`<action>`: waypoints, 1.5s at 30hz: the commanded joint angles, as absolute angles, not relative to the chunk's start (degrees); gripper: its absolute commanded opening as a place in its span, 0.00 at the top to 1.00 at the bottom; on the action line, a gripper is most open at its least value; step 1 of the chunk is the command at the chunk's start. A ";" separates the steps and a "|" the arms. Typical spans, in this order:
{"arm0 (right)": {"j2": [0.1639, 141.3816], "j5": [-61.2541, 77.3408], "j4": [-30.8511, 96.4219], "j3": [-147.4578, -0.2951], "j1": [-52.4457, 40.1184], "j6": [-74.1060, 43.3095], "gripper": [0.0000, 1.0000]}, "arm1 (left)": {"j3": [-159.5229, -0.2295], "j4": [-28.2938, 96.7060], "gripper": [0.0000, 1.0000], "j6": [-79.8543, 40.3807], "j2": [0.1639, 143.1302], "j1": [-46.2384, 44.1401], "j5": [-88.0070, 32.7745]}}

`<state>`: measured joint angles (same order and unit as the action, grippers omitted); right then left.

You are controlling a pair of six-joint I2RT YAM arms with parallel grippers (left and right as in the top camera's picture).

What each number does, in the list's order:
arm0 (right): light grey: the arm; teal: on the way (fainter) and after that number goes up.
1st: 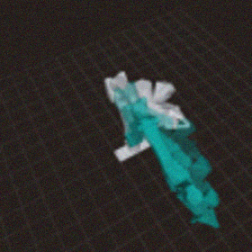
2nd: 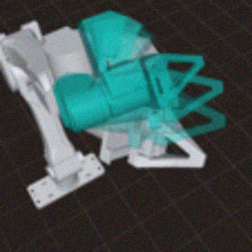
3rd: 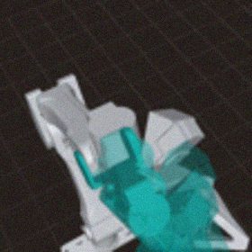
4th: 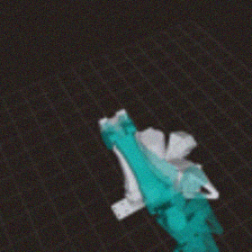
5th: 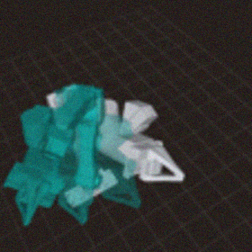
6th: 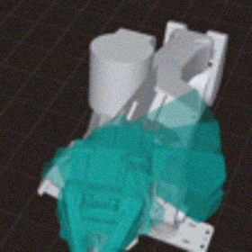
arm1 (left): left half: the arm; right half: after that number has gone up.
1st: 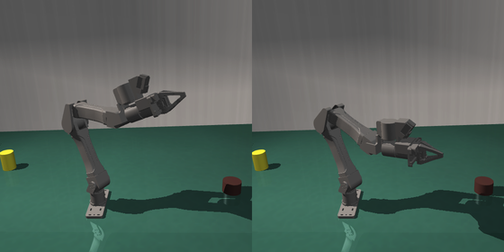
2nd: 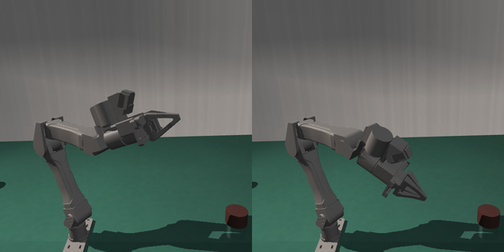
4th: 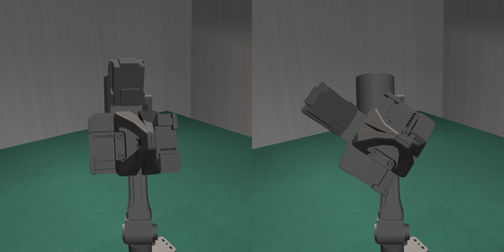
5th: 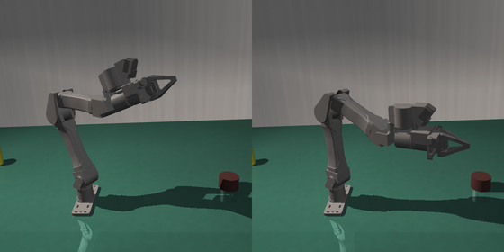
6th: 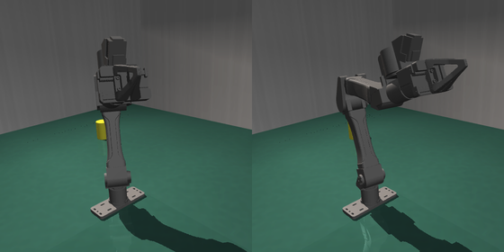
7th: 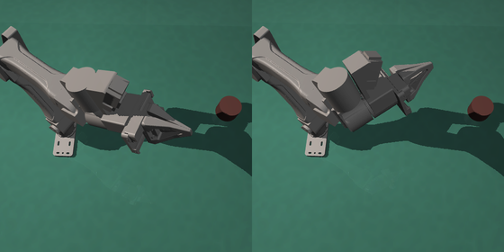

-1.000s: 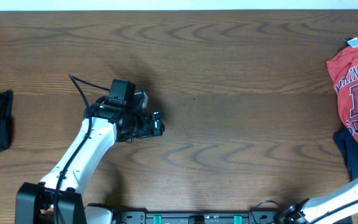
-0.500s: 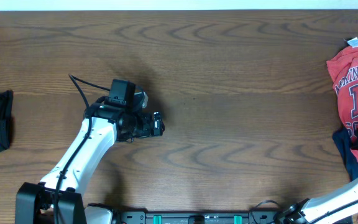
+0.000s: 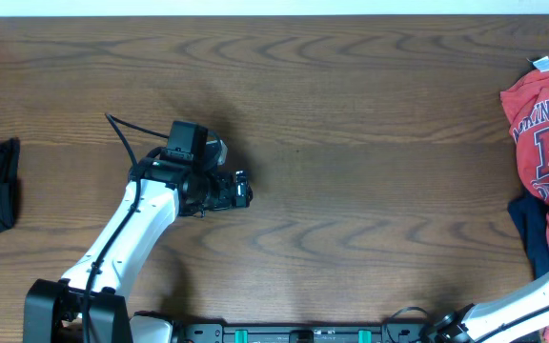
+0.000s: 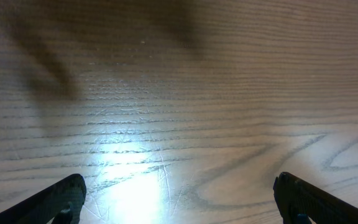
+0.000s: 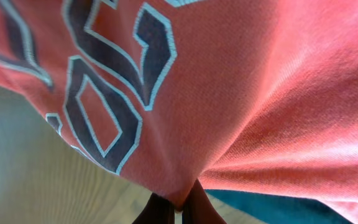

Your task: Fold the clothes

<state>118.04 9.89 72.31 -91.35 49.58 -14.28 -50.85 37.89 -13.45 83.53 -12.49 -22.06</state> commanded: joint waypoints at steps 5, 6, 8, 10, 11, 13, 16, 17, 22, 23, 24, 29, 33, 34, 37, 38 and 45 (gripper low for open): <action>117.86 11.90 76.82 -100.57 48.82 -14.74 0.99 | -51.99 37.87 0.02 -12.58 83.70 -12.62 -21.37; 117.84 11.90 77.84 -102.37 48.66 -14.74 0.99 | -51.99 37.85 0.02 -12.58 83.70 -12.62 -21.37; 117.80 11.86 79.99 -106.04 48.27 -14.74 0.99 | -51.99 37.58 0.02 -12.58 83.70 -12.62 -21.37; 117.49 11.86 82.04 -109.75 47.72 -14.70 0.99 | -51.99 37.23 0.02 -12.80 83.70 -12.62 -21.39; 117.21 11.88 82.81 -111.42 47.44 -14.52 0.99 | -51.99 37.15 0.02 -12.80 83.70 -12.62 -21.39; 116.51 11.88 84.44 -114.76 46.61 -14.24 0.99 | -51.99 36.99 0.02 -12.80 83.70 -12.62 -21.37; 115.09 11.86 86.39 -119.02 44.95 -13.65 0.99 | -51.99 36.93 0.02 -12.80 83.70 -12.62 -21.39; 114.50 11.88 86.74 -120.09 44.16 -13.34 0.98 | -51.99 36.82 0.02 -12.80 83.70 -12.62 -21.37; 111.24 11.88 87.74 -123.68 38.68 -12.53 0.99 | -52.01 36.14 0.02 -12.82 83.70 -12.62 -21.37; 110.43 11.86 88.12 -124.20 37.01 -12.01 0.99 | -52.01 35.94 0.02 -12.82 83.70 -12.62 -21.37; 109.73 11.86 88.40 -124.64 35.51 -11.68 0.98 | -52.01 35.86 0.02 -12.93 83.70 -12.62 -21.37; 105.27 11.81 88.92 -125.34 25.76 -11.66 0.99 | -52.01 35.53 0.02 -14.74 83.68 -12.62 -21.34; 101.62 11.38 88.95 -125.36 15.16 -11.73 0.99 | -52.01 35.48 0.02 -15.14 83.68 -12.62 -21.34; 100.99 11.35 88.95 -125.36 12.49 -11.73 0.98 | -52.01 35.48 0.02 -15.14 83.68 -12.62 -21.34; 99.61 11.42 88.97 -125.36 3.86 -11.77 0.99 | -52.01 35.14 0.02 -15.16 83.68 -12.62 -21.37; 99.31 11.42 88.99 -125.36 0.12 -11.79 0.99 | -52.01 34.96 0.02 -15.18 83.68 -12.62 -21.37; 99.55 11.46 86.78 -125.36 -21.52 -12.27 0.99 | -52.01 33.58 0.02 -16.71 83.68 -12.62 -21.37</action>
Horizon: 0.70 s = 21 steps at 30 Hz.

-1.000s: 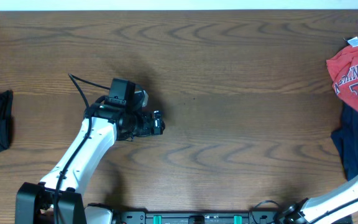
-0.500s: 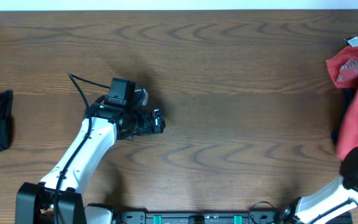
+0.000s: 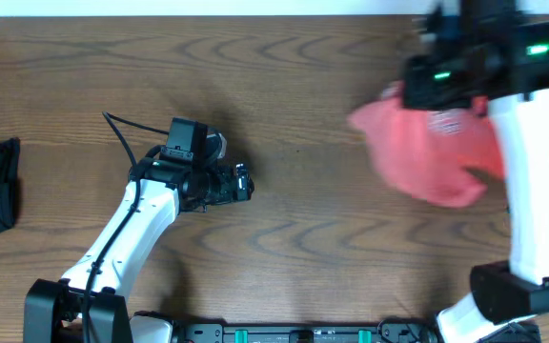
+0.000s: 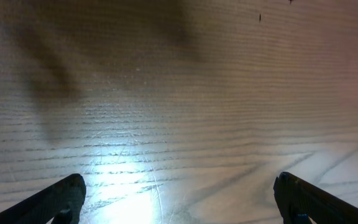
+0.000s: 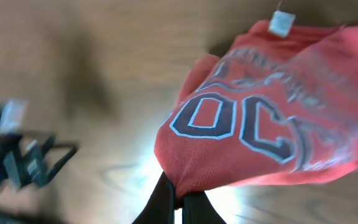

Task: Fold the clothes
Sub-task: 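Grasp the red shirt with the right gripper and drag it to center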

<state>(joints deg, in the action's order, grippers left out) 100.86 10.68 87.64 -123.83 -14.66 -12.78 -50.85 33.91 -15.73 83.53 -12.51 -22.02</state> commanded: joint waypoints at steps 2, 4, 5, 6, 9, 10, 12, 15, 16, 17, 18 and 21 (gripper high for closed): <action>99.55 11.64 85.23 -125.36 -26.50 -12.82 0.99 | -52.01 33.47 0.02 -16.71 83.68 -12.62 -21.34; 99.55 11.84 83.53 -125.36 -30.70 -12.82 0.99 | -52.01 33.39 0.02 -16.86 83.68 -12.62 -21.34; 99.55 11.31 83.09 -125.36 -32.51 -12.86 0.99 | -52.01 33.36 0.02 -16.84 83.68 -12.62 -21.34; 99.55 10.28 83.11 -125.36 -33.74 -13.85 0.99 | -52.01 33.32 0.02 -16.84 83.68 -12.62 -21.37; 99.55 7.09 85.08 -125.36 -34.26 -16.25 0.99 | -52.01 33.32 0.02 -16.84 83.68 -12.62 -21.34; 99.55 5.23 86.46 -125.36 -33.69 -18.02 0.99 | -52.01 33.32 0.02 -16.84 83.68 -12.62 -21.37; 99.55 1.23 89.95 -125.36 -32.21 -20.53 0.99 | -52.01 33.28 0.02 -16.84 83.68 -12.62 -21.34; 99.55 -6.26 97.36 -125.34 -28.51 -23.99 0.99 | -52.01 32.73 0.02 -16.84 83.68 -12.62 -21.34; 99.53 -6.15 97.34 -124.75 -27.53 -22.70 0.99 | -52.01 32.40 0.02 -16.84 83.68 -12.62 -21.37; 99.22 -6.00 97.32 -124.44 -26.52 -22.57 0.99 | -52.01 31.97 0.02 -16.84 83.68 -12.62 -21.37; 99.29 -5.96 97.32 -124.25 -25.78 -22.65 0.99 | -52.01 31.53 0.02 -16.84 83.68 -12.62 -21.37; 99.29 -5.67 97.32 -123.90 -24.12 -22.72 0.99 | -52.01 30.46 0.02 -16.86 83.68 -12.62 -21.37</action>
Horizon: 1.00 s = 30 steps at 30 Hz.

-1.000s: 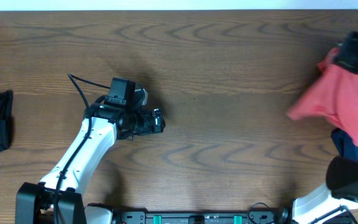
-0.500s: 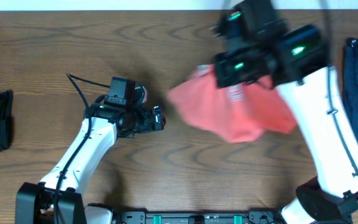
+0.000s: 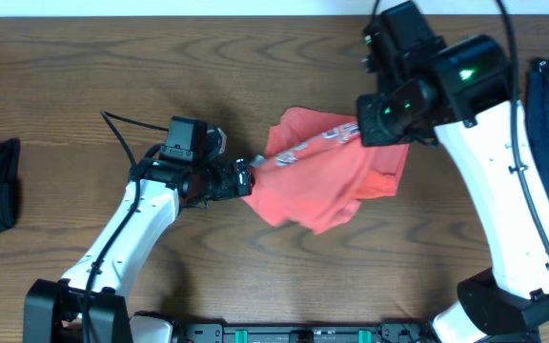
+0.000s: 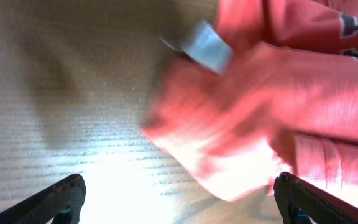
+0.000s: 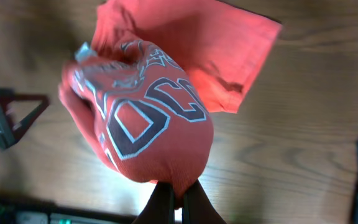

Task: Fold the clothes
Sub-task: 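Grasp the red shirt with the right gripper and drag it to center, then grasp the red shirt's collar edge near the tag with the left gripper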

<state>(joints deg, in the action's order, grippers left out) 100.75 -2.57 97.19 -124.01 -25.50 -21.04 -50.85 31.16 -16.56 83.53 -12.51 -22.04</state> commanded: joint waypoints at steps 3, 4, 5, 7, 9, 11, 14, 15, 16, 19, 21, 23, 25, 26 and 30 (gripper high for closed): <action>99.55 -6.09 97.08 -123.90 -22.90 -22.61 0.99 | -52.01 29.80 0.02 -16.86 83.68 -12.62 -21.37; 99.68 -6.04 96.88 -123.90 -22.50 -22.11 0.99 | -52.01 29.58 0.02 -16.86 83.68 -12.62 -21.37; 99.83 -6.04 96.64 -123.90 -22.17 -21.98 0.99 | -52.01 29.32 0.02 -16.86 83.68 -12.62 -21.37; 100.09 -6.04 96.29 -123.90 -21.89 -21.89 0.99 | -52.01 29.04 0.02 -16.86 83.68 -12.62 -21.37; 100.20 -6.26 95.96 -123.90 -21.91 -21.61 0.99 | -51.99 29.17 0.02 -17.12 83.70 -12.62 -21.37; 100.25 -6.59 95.50 -123.90 -21.65 -21.61 0.99 | -51.99 29.58 0.02 -18.31 83.70 -12.62 -21.41; 100.95 -9.85 94.11 -123.90 -20.86 -21.58 0.99 | -51.99 30.02 0.02 -18.37 83.70 -12.62 -21.47; 101.30 -10.11 93.76 -123.90 -20.60 -21.58 0.99 | -51.99 30.13 0.02 -18.35 83.70 -12.62 -21.69; 101.75 -10.11 93.56 -123.90 -20.21 -21.58 0.99 | -51.99 30.26 0.02 -18.35 83.70 -12.62 -21.98; 103.39 -10.07 93.67 -123.90 -19.53 -20.95 0.99 | -51.99 31.03 0.02 -18.35 83.70 -12.64 -22.06; 104.68 -10.07 93.69 -123.90 -19.11 -20.51 0.99 | -51.99 31.64 0.02 -18.35 83.70 -12.80 -22.11; 106.17 -9.89 93.56 -123.90 -18.74 -20.51 0.99 | -51.99 32.18 0.02 -18.35 83.70 -13.32 -22.57; 107.55 -9.89 93.43 -123.90 -18.76 -20.51 0.81 | -51.99 32.27 0.02 -18.35 83.70 -14.09 -24.01; 108.16 -9.89 93.41 -123.90 -18.76 -20.51 0.48 | -51.99 32.25 0.02 -18.35 83.70 -14.70 -24.97; 110.98 -10.13 91.31 -123.90 -18.35 -16.64 0.78 | -51.99 32.23 0.02 -20.80 83.72 -18.02 -26.61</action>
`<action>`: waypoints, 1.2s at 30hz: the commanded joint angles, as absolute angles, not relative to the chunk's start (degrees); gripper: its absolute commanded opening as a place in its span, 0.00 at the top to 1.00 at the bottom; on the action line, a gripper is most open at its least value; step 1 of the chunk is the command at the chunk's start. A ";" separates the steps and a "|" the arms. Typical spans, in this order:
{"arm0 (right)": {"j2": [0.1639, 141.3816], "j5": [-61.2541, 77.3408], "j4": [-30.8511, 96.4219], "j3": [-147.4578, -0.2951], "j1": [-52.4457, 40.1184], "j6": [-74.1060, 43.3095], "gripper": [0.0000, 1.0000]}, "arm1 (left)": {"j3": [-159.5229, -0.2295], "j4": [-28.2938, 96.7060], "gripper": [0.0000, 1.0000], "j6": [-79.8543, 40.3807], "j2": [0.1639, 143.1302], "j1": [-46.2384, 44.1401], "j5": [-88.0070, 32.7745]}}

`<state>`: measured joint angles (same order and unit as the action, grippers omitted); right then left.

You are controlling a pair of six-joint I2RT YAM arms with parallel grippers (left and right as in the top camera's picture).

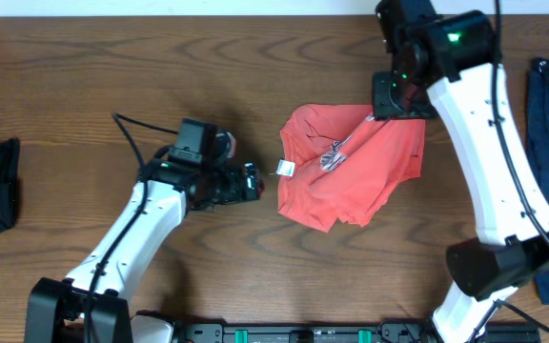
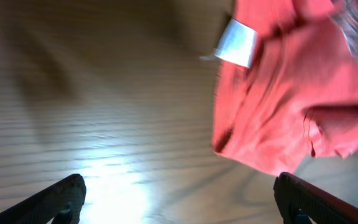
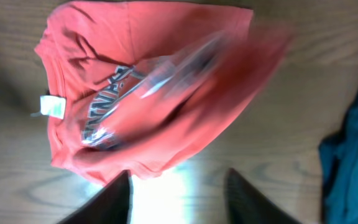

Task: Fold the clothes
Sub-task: 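Grasp the red shirt's collar edge near the tag with the left gripper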

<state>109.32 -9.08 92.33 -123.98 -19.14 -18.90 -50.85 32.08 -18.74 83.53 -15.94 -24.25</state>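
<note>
A red T-shirt [image 1: 351, 167] lies crumpled on the table's middle, its white tag [image 1: 285, 169] at the left edge. It also shows in the left wrist view [image 2: 284, 93] and, blurred, in the right wrist view [image 3: 160, 99]. My right gripper [image 3: 179, 199] hangs open above the shirt's upper right part, holding nothing. My left gripper [image 2: 179, 205] is open just left of the shirt, over bare wood.
A dark blue garment lies at the right edge of the table. A black folded cloth sits at the far left edge. The wooden table [image 1: 255, 57] spreads around the shirt.
My right gripper has opened and let go of the red shirt, which now lies on the table. The right arm has moved back toward the far right. The left gripper shifted slightly right.
My right gripper was shut on the red shirt at the pile on the right edge. Then it held the shirt over the table's right half, then near the left gripper at the middle. Now the shirt lies released at the middle.
</note>
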 commanded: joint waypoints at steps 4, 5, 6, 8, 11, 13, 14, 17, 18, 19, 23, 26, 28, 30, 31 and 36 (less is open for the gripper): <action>112.90 -10.98 88.09 -123.90 -15.79 -16.69 0.34 | -51.99 32.05 0.02 -24.29 83.88 -23.22 -27.70; 113.08 -10.66 87.29 -123.90 -14.68 -16.67 0.29 | -51.99 31.70 0.02 -24.86 84.01 -24.60 -28.80; 113.08 -10.15 86.74 -123.90 -13.61 -16.67 0.26 | -51.99 31.09 0.02 -25.67 84.18 -26.06 -29.89; 113.06 -9.08 85.93 -123.98 -11.27 -16.67 0.31 | -51.99 29.08 0.02 -28.29 84.95 -29.41 -31.09; 113.03 -5.69 85.84 -124.14 -7.46 -16.62 0.38 | -51.99 25.26 0.02 -33.43 87.31 -33.39 -31.09; 113.03 -3.77 86.15 -124.14 -5.19 -16.36 0.38 | -51.99 22.98 0.02 -36.80 89.62 -34.98 -31.09; 113.03 -2.76 86.32 -124.14 -4.05 -15.75 0.40 | -51.99 22.13 0.02 -39.09 91.13 -35.51 -31.11; 113.03 -0.03 86.78 -124.14 -1.56 -14.70 0.42 | -51.99 20.05 0.02 -42.94 95.29 -35.81 -32.47; 113.03 0.99 86.94 -124.14 -0.95 -13.98 0.45 | -51.99 18.94 0.02 -43.62 96.62 -35.81 -33.19; 113.03 1.56 87.02 -124.14 -0.58 -13.54 0.47 | -51.99 17.58 0.01 -43.92 97.86 -35.75 -34.06; 113.03 1.80 87.29 -124.14 -0.01 -12.97 0.48 | -51.99 10.87 0.01 -46.76 102.21 -35.29 -35.62; 113.03 1.83 87.42 -124.14 -0.08 -12.97 0.48 | -51.99 7.31 0.00 -48.84 103.94 -33.98 -35.59; 113.03 1.83 87.44 -124.14 -0.14 -12.99 0.49 | -51.99 6.28 0.21 -49.78 104.27 -32.69 -35.38; 113.03 2.00 87.42 -124.14 -0.19 -12.95 0.49 | -51.99 5.82 0.50 -50.83 104.27 -31.27 -35.38; 113.03 1.98 87.42 -124.14 -0.16 -12.95 0.49 | -51.99 5.82 0.63 -51.22 104.27 -30.59 -35.35; 113.03 2.02 87.44 -124.14 -0.19 -12.78 0.49 | -51.99 5.82 0.94 -51.37 104.27 -27.86 -35.33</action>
